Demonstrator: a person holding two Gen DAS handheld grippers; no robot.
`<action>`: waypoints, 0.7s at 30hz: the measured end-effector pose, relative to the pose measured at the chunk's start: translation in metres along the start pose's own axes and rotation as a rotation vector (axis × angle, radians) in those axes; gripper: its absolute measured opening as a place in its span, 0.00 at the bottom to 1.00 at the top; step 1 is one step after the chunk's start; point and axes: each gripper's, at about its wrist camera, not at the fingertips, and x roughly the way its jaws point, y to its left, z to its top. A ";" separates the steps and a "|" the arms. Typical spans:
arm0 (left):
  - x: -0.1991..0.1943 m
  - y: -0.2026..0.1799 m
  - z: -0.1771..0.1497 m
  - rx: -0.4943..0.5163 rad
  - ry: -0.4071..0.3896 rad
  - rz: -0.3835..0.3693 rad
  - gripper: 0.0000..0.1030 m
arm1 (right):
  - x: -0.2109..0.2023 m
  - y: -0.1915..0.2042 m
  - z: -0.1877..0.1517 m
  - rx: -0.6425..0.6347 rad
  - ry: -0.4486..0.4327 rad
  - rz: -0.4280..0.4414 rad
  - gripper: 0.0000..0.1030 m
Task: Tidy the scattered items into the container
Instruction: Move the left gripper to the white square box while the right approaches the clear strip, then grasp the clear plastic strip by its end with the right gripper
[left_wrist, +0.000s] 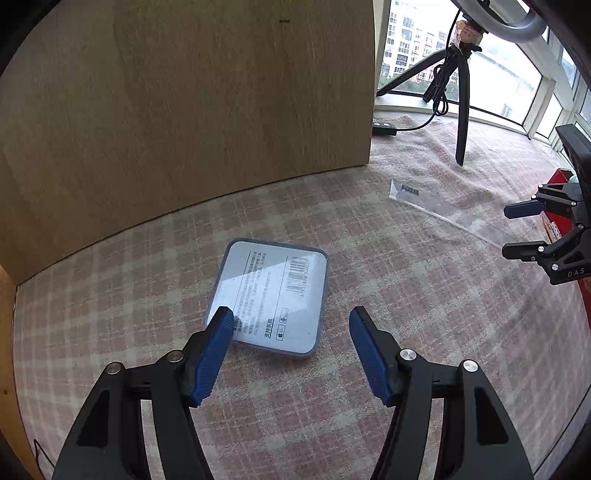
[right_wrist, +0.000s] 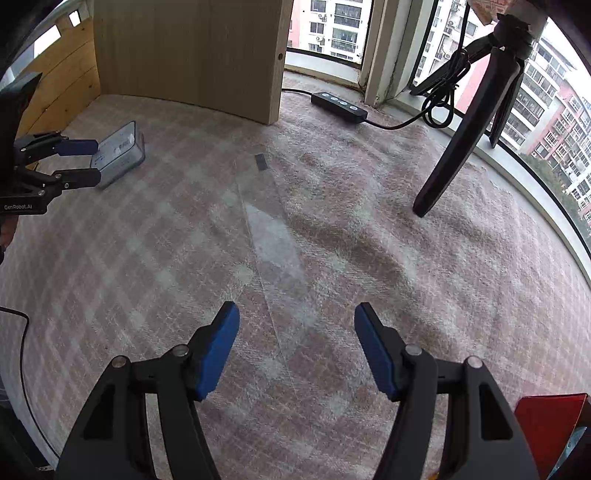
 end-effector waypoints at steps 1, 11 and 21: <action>0.001 0.000 0.001 0.003 -0.001 0.002 0.64 | 0.003 0.000 0.002 -0.012 0.008 0.002 0.62; 0.003 0.012 0.001 -0.003 -0.009 0.042 0.67 | 0.016 -0.003 0.014 -0.056 0.046 0.046 0.62; -0.015 0.011 0.009 -0.045 -0.064 0.042 0.66 | 0.008 0.001 0.012 -0.069 0.065 0.044 0.38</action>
